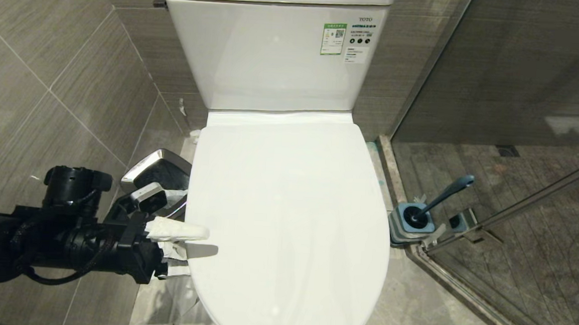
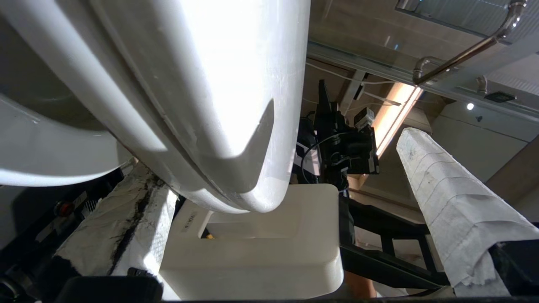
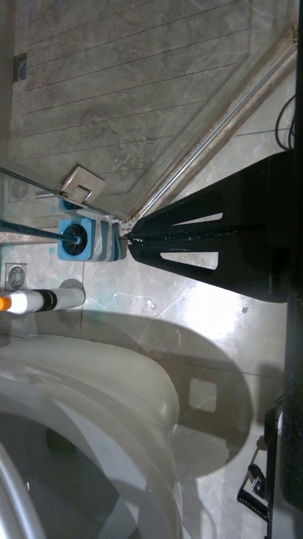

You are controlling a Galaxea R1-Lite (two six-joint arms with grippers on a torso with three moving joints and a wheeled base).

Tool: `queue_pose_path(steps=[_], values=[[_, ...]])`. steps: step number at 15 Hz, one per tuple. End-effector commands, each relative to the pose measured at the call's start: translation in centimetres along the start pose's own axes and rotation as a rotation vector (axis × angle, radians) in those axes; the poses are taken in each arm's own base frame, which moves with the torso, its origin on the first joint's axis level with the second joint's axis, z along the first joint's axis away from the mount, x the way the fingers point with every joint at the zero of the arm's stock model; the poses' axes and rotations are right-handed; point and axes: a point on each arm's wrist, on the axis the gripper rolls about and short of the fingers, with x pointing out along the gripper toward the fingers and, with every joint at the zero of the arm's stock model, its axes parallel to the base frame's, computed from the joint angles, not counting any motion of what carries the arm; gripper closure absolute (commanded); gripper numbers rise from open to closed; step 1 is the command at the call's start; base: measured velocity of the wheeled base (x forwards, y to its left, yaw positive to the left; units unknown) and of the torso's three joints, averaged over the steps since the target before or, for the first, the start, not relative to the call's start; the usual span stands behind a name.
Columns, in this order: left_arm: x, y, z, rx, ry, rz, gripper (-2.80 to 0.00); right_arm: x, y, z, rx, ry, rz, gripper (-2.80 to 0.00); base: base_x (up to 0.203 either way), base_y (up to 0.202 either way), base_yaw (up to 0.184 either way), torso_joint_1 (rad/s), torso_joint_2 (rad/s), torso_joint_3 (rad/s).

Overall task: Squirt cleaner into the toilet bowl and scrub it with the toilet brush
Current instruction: Use the left hand to lift the toilet lid slightly

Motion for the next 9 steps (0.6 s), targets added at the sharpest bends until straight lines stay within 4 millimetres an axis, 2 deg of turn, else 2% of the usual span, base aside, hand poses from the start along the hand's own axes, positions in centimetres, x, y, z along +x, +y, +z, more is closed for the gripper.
queue_pose_path(steps=[1, 9], values=[[-0.2, -1.4, -0.2, 0.049, -0.003, -0.014, -2.8, 0.0, 0.0, 0.0, -0.001, 0.0, 0.001, 0.0, 0.0, 0.0, 0.0, 0.0, 0.0, 0.0], [-0.6, -5.0, -1.0, 0.181, -0.012, -0.034, -2.8, 0.0, 0.0, 0.0, -0.001, 0.0, 0.001, 0.0, 0.0, 0.0, 0.0, 0.0, 0.0, 0.0]])
